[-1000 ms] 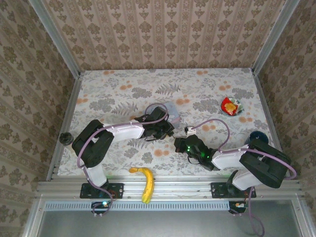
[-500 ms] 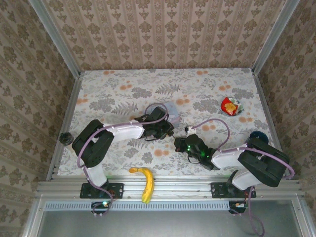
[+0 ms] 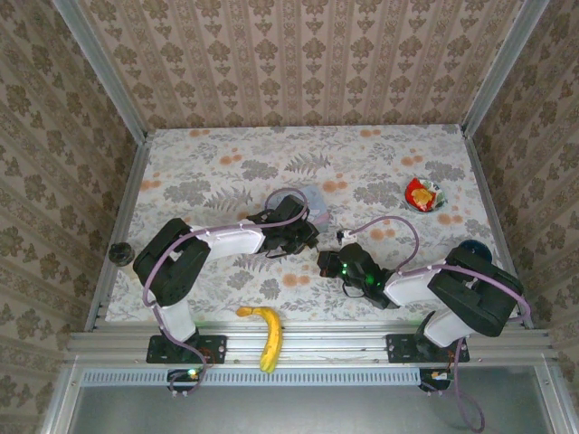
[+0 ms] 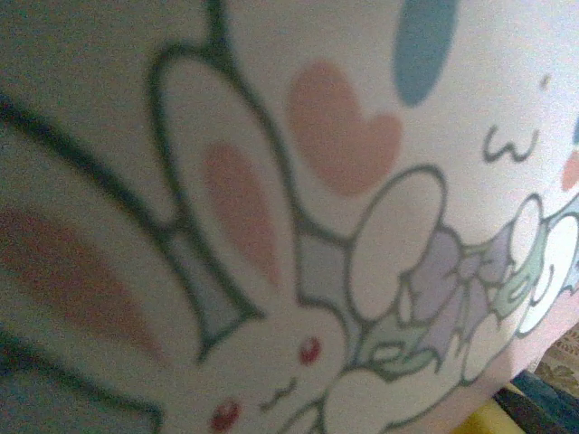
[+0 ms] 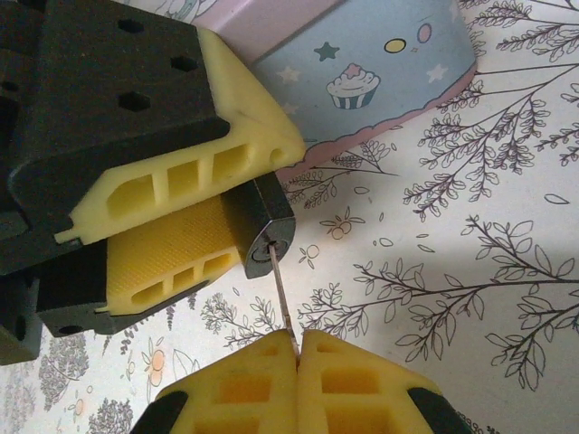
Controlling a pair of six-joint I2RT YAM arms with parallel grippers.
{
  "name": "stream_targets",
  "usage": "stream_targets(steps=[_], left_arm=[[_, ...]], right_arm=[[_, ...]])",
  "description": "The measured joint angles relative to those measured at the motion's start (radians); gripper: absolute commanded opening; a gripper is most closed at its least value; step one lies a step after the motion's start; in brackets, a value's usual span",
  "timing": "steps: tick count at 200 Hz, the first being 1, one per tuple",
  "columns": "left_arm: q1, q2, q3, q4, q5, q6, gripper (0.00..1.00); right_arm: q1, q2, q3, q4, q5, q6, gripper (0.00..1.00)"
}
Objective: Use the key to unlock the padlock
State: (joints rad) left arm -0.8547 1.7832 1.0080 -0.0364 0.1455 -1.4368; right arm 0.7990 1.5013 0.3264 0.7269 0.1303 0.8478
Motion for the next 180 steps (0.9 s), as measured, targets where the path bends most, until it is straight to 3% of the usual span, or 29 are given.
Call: stream_targets(steps=[180], left_arm=[[0.000, 0.000, 0.000, 0.004, 0.000, 0.000, 0.13]], right_arm=[[-0.162, 0.001, 0.016, -0.020, -0.306, 0.024, 0.00]])
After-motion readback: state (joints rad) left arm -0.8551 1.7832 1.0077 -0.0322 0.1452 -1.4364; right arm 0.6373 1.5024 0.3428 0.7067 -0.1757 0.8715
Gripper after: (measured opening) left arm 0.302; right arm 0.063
